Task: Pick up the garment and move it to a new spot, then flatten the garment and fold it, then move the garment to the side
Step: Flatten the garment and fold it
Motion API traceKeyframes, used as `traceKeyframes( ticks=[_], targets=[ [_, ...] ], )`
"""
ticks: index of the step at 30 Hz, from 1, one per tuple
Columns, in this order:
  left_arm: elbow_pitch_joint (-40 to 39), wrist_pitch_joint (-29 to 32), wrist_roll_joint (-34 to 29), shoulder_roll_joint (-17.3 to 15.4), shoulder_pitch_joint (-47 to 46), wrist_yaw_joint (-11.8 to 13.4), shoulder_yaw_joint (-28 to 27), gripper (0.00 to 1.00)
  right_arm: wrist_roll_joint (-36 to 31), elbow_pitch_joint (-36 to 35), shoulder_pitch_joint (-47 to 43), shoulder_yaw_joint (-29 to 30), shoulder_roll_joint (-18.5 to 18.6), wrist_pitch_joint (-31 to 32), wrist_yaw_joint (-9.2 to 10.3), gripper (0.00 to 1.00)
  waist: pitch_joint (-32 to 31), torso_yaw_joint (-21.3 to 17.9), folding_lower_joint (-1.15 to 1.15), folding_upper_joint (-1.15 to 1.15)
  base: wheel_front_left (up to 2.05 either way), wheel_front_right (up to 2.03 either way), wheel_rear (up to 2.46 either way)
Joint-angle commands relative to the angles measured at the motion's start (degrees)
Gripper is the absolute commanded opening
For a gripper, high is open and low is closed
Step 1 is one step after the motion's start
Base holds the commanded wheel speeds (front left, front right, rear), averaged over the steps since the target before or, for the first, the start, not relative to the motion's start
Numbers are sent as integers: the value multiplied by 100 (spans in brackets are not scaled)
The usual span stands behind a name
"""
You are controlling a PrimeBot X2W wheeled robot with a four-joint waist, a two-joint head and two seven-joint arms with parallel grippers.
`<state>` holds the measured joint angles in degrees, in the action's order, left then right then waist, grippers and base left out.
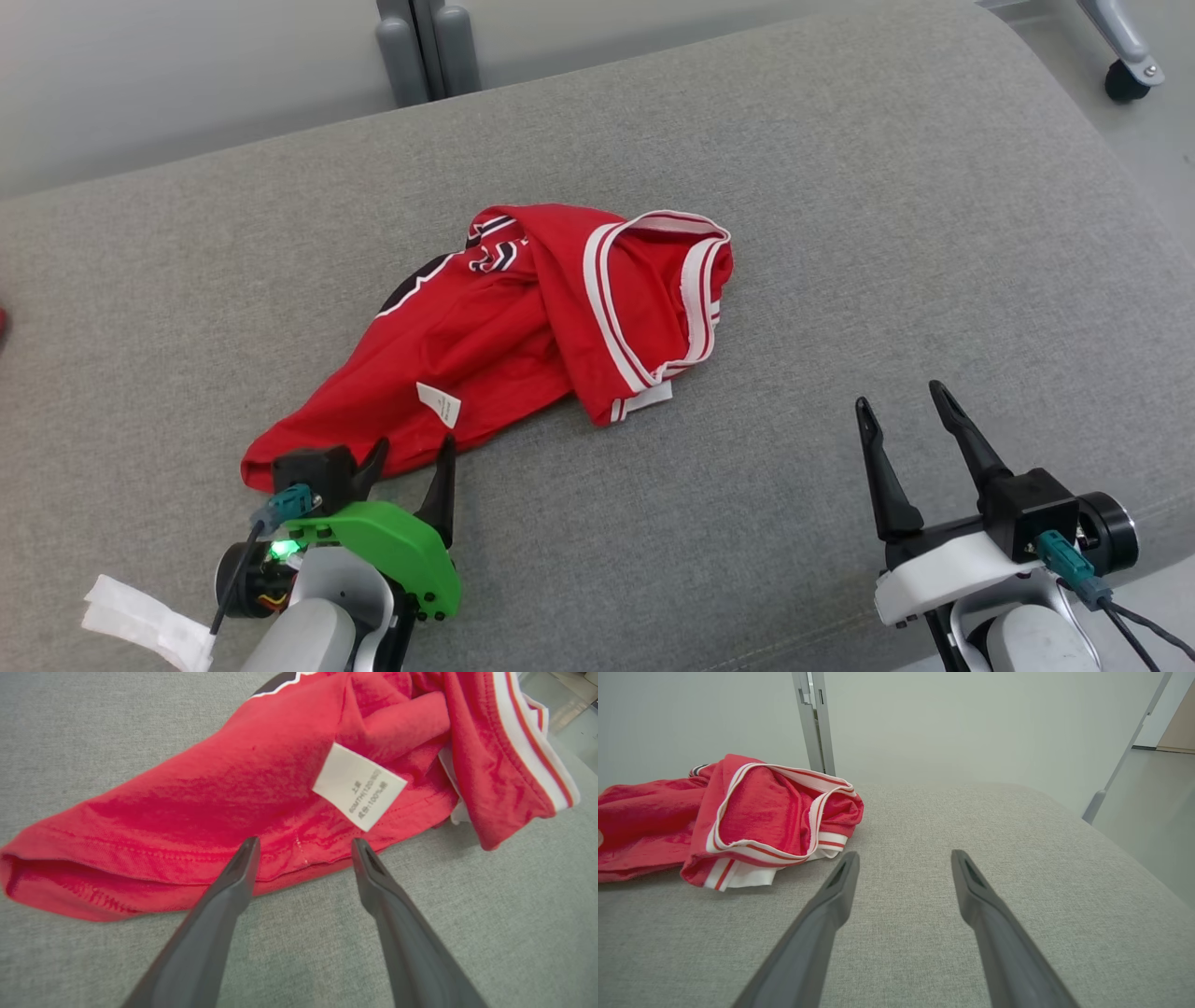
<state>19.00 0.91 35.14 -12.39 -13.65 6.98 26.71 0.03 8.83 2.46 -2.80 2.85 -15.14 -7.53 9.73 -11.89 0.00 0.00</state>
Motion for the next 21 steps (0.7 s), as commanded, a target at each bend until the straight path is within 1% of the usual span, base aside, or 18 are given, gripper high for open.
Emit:
traceKeyframes(
  ticks=[1,9,10,12,15,17,21],
  targets=[
    [39,-55,-17,-40,-28,26,-17,100,52,-9,-29,30,7,-1,8,100,54,-86,0,0,0,0,0],
    [94,-223,55,-88,126,22,-76,100,41,-52,-115,102,7,-1,8,100,74,-72,0,0,0,0,0],
    [108,-235,46,-93,115,22,-72,97,36,-43,-95,93,7,-1,8,100,73,-64,0,0,0,0,0],
    [148,-233,87,-63,85,0,-75,68,32,-35,-30,74,7,-1,8,100,69,-50,0,0,0,0,0],
    [246,-238,60,-61,3,-36,-34,52,31,-22,25,26,8,-1,8,100,69,-48,0,0,0,0,0],
    [294,-255,36,-60,-47,-38,-14,47,31,-14,46,9,7,-1,8,100,77,-52,0,0,0,0,0],
    [392,-311,35,-50,-126,-59,-11,46,26,-8,52,-8,7,-1,8,100,74,-65,0,0,0,0,0]
  ],
)
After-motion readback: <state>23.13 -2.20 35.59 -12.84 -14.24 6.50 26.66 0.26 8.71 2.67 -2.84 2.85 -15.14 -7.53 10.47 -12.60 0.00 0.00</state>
